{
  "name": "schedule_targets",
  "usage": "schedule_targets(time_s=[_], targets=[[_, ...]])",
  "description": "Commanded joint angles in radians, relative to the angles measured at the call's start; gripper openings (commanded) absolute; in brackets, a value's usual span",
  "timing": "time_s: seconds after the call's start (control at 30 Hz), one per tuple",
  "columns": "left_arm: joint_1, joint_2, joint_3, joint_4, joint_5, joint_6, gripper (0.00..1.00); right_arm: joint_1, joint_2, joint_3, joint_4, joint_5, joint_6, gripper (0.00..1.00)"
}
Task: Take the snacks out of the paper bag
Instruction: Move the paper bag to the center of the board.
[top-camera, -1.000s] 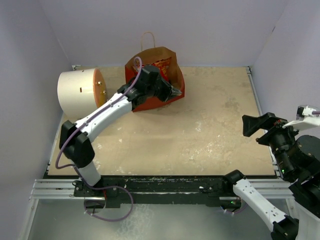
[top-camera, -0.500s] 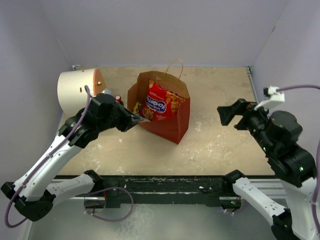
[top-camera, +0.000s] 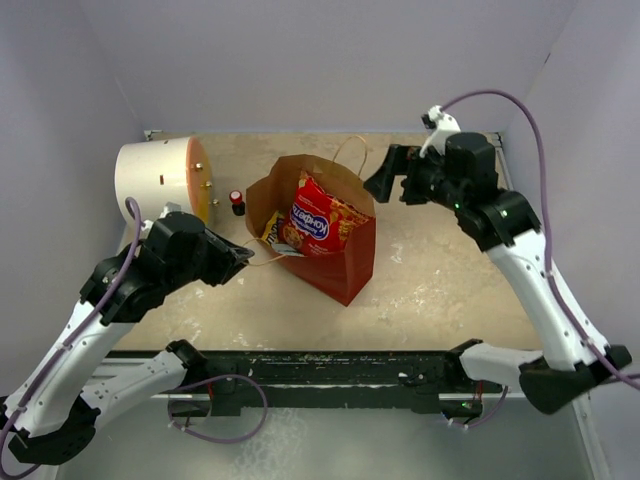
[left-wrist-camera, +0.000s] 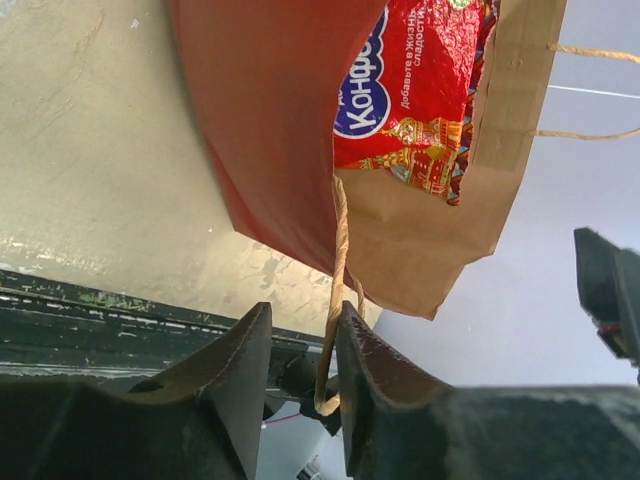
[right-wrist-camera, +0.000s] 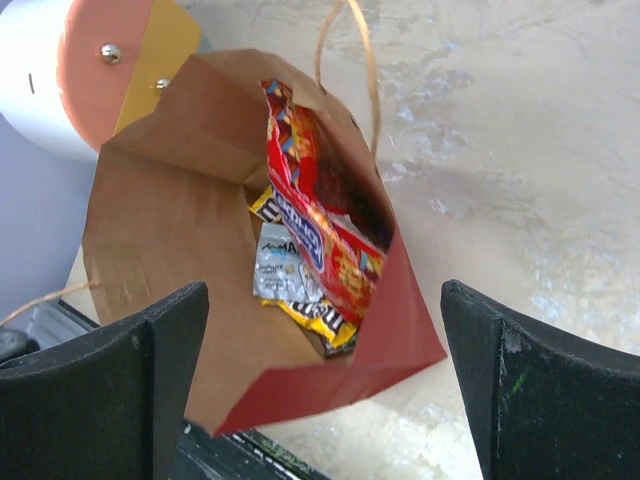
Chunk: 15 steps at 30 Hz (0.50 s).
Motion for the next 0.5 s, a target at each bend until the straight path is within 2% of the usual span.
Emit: schedule_targets(time_s=[0.0,0.13,0.23,0.37,0.47], targets=[[-0.003,0.034,0.019,0.021,-0.034,-0.025,0.41,0.0,0.161,0.18,0.03,-0.035,-0.059,1.0],[-0.003,0.076,0.04,0.039,-0.031,0.021,0.65,-0.001,0.368,0.389,-0.076,-0.052,-0.11,0.93],[-0.003,0.102,0.041,0.082,-0.014,0.061,0.76,-0.004,0.486,0.509,-0.149,0.002,-0.133,0.9],[-0.002,0.138,0.068,0.113,-0.02,0.116,0.75,-0.013,0.567,0.583,-0.153,0.001,-0.155,0.81],[-0.001,0.154,0.096,0.11,-0.055,0.151,0.64,-0.014,0.594,0.617,-0.137,-0.049,-0.153,0.62]])
